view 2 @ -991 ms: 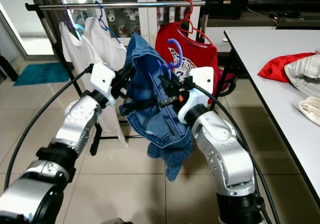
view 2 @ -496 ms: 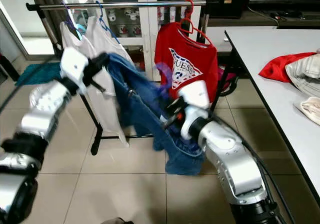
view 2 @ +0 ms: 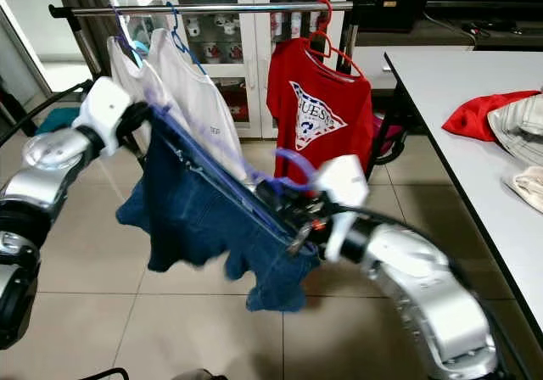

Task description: Hang hanger

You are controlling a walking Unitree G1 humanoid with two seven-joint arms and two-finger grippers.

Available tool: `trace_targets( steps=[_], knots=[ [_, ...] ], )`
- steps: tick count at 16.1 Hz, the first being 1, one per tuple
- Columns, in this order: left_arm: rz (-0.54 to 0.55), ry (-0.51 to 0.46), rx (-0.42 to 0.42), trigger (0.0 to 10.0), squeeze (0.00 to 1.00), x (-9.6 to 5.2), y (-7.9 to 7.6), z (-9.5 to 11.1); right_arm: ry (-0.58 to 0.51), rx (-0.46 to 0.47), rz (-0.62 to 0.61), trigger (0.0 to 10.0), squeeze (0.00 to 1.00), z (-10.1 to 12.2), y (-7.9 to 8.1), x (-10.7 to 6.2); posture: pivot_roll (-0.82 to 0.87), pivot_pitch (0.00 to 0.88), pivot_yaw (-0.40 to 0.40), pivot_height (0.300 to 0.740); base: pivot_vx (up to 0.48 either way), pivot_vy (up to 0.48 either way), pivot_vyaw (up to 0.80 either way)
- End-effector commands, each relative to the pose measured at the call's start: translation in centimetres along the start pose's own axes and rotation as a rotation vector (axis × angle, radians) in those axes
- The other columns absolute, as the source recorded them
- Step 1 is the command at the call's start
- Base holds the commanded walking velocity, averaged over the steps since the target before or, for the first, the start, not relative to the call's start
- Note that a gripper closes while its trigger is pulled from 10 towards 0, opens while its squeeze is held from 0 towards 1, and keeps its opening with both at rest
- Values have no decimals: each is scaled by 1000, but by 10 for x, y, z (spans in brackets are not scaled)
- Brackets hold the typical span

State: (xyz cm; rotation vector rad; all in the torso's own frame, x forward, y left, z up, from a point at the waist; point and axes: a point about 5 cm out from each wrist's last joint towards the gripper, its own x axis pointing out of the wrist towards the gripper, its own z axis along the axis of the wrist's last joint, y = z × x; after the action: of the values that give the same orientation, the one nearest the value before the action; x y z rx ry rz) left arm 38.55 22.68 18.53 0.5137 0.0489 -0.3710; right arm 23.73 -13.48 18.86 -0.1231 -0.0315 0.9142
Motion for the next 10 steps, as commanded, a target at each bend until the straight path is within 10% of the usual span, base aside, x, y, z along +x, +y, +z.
trace_targets(
  steps=[1, 4, 7, 9, 10],
  knots=[
    [99, -15, -40, 0, 0, -6, 21, 5, 15, 20, -30, 0, 0, -2, -4, -5, -72, 0, 102, 740, 0, 0, 0],
    [-64, -108, -167, 0, 0, 6, -21, 7, -8, 117, -314, 0, 0, -8, -25, 6, -74, 0, 104, 740, 0, 0, 0],
    [-397, -208, -147, 0, 0, -2, -106, 13, -16, 341, -746, 0, 0, -32, -50, 19, -77, 0, 99, 740, 0, 0, 0],
    [-382, -180, -139, 0, 0, -8, -113, 5, -23, 369, -823, 0, 0, -37, -55, 16, -76, 0, 90, 740, 0, 0, 0],
    [-289, -136, -169, 0, 0, -14, -106, -6, 21, 393, -808, 10000, 0, -43, -53, 14, -78, 0, 87, 740, 0, 0, 0]
  ],
)
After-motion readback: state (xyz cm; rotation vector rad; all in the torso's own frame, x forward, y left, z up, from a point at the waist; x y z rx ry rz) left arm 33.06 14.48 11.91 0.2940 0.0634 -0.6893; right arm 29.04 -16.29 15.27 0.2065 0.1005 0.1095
